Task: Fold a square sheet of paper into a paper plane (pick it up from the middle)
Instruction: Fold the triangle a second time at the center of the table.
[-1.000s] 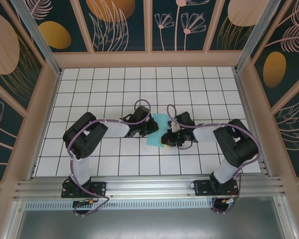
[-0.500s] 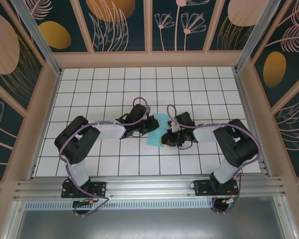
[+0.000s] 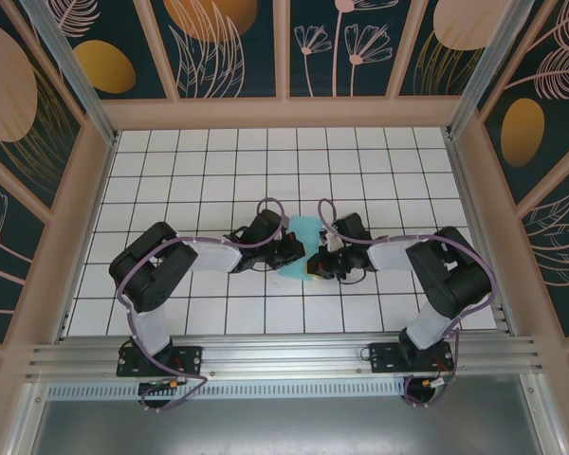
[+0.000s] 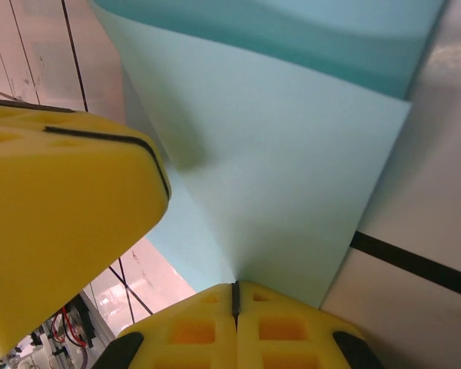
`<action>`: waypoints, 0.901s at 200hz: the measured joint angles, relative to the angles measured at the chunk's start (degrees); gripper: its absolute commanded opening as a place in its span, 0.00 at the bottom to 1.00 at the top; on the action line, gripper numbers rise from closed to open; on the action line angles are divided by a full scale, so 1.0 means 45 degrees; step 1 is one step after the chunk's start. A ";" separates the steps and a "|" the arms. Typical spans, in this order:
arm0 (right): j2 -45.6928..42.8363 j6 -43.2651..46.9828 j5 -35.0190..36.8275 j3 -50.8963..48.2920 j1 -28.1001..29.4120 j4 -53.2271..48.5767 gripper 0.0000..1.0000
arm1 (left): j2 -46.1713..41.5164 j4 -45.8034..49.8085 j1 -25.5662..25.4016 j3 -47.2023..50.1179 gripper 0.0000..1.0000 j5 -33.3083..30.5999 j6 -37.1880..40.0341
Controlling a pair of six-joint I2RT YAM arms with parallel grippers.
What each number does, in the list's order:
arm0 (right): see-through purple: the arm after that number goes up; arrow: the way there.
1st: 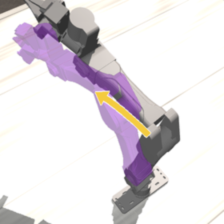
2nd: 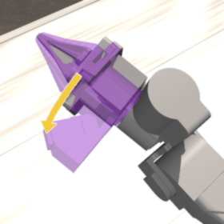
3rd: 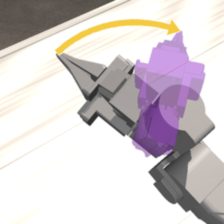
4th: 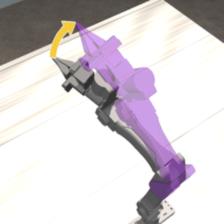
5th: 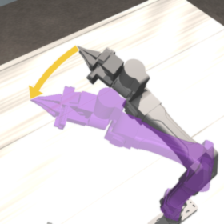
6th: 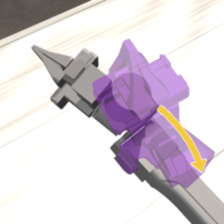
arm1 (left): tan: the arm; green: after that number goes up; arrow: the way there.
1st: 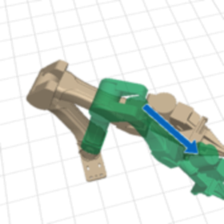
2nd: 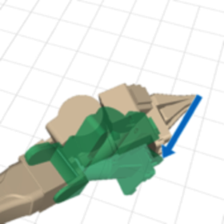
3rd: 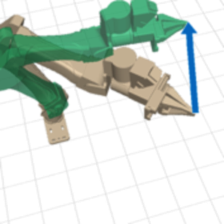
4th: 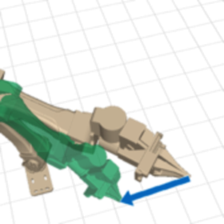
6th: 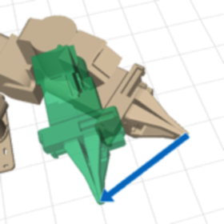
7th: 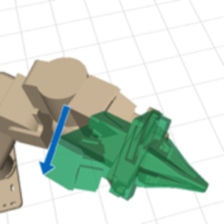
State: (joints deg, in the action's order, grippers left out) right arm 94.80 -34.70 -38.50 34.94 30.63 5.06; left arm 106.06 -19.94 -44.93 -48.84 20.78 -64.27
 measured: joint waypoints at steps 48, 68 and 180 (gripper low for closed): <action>-0.0005 -0.0049 0.0000 0.0000 0.0000 0.0005 0.05 | 0.0068 0.0112 -0.0087 0.0005 0.01 -0.0024 -0.0039; 0.0000 -0.0049 0.0005 0.0000 0.0000 0.0005 0.05 | 0.0131 0.0126 -0.0131 0.0024 0.01 -0.0034 -0.0078; -0.0005 0.0053 0.0044 0.0010 0.0000 -0.0073 0.00 | 0.0500 0.0253 -0.0277 0.0005 0.02 -0.0539 -0.0121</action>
State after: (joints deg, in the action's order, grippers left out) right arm 94.78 -34.46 -38.30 34.98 30.63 4.73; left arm 108.31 -18.81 -46.17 -48.82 18.35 -64.82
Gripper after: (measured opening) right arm 0.070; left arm 0.069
